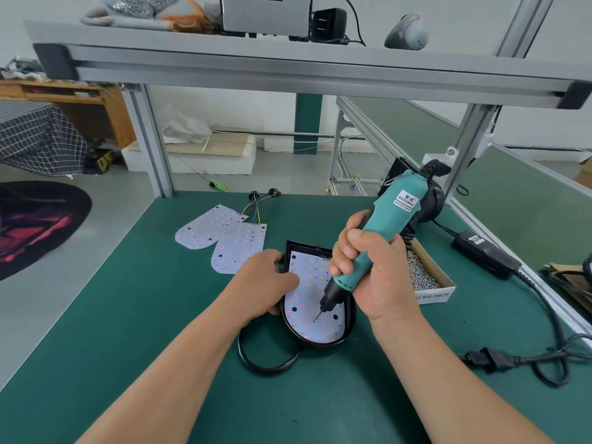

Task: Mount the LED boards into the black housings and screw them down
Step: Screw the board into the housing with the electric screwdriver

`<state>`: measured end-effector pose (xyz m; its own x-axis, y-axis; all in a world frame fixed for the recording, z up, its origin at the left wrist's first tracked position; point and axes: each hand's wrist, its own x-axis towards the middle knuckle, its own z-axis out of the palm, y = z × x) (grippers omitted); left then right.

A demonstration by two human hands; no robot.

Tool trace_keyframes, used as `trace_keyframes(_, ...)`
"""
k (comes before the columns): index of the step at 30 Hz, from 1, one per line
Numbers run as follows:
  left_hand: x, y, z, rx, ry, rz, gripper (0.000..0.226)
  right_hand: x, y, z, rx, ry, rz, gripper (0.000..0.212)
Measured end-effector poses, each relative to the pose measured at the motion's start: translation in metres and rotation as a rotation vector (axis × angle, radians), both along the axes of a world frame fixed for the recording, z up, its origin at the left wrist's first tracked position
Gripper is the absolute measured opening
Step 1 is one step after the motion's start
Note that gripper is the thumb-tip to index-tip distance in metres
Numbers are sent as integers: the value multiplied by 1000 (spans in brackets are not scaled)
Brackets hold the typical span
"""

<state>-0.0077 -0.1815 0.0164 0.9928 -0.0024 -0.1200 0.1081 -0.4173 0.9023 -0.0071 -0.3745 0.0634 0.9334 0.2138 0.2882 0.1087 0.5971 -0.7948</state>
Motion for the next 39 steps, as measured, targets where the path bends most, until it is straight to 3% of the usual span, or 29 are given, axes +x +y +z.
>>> trace_keyframes(16, 2, -4, 1, 90, -14, 29, 17, -6, 0, 5, -131, -142, 153, 9)
trace_keyframes(25, 1, -5, -2, 42, -27, 35, 22, 0, -11, 16, -112, -198, -75, 8)
trace_keyframes(36, 0, -1, -2, 9, -1, 22, 27, 25, -87, 21, -108, 189, -413, 27)
trace_keyframes(39, 0, -2, -3, 8, 2, 23, 24, 34, -128, 12, -209, 310, -538, 17)
